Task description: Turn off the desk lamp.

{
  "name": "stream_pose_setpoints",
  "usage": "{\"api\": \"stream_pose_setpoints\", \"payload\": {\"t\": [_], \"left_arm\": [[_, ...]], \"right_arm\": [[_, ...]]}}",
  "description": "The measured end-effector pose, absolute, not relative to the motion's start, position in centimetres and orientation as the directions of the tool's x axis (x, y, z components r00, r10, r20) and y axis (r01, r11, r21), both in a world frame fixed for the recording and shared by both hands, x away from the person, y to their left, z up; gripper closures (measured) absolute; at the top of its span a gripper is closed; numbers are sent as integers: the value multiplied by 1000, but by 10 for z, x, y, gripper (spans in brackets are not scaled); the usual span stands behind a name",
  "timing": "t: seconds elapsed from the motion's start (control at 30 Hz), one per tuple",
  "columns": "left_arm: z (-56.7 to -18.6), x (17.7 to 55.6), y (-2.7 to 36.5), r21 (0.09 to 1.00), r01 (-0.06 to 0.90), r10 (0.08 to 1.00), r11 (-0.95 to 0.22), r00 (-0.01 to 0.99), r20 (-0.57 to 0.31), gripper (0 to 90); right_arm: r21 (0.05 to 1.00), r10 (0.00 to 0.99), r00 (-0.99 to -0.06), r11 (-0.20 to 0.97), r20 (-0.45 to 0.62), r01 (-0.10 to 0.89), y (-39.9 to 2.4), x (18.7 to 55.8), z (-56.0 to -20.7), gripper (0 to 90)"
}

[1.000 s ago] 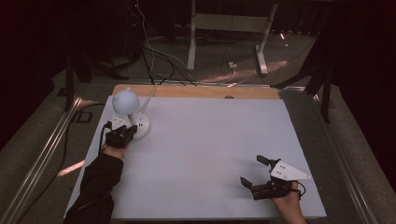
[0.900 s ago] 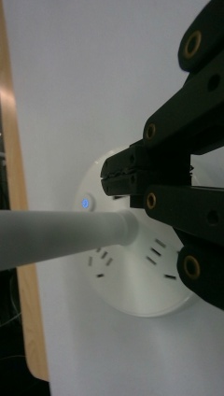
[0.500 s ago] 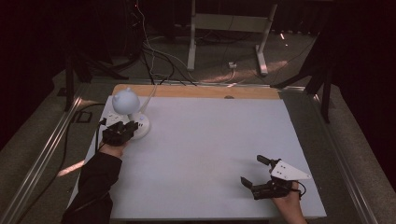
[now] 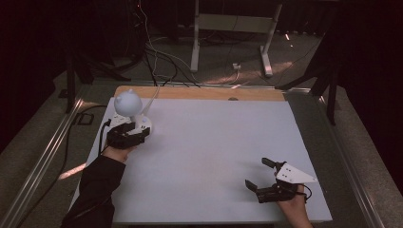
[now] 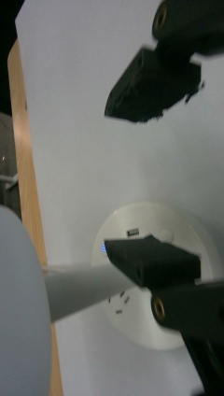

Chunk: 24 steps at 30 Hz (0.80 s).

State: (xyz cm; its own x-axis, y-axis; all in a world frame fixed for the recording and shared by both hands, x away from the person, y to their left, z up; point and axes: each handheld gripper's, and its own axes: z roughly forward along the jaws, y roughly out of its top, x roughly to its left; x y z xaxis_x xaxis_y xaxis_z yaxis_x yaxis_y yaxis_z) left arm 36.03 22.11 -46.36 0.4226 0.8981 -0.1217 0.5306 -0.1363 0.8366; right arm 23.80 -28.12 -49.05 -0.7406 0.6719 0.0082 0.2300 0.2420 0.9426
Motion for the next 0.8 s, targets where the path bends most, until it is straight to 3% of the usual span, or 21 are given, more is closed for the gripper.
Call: {"api": "stream_pose_setpoints", "payload": {"t": [0.3, 0.8], "left_arm": [[-454, 357, 217, 832, 541, 855, -125, 484, -186, 28], [-445, 349, 206, 811, 559, 769, -173, 592, -243, 5]], "right_arm": [[943, 673, -740, 241, 9, 230, -281, 238, -490, 0], [943, 673, -740, 234, 18, 236, -281, 239, -491, 0]]}}
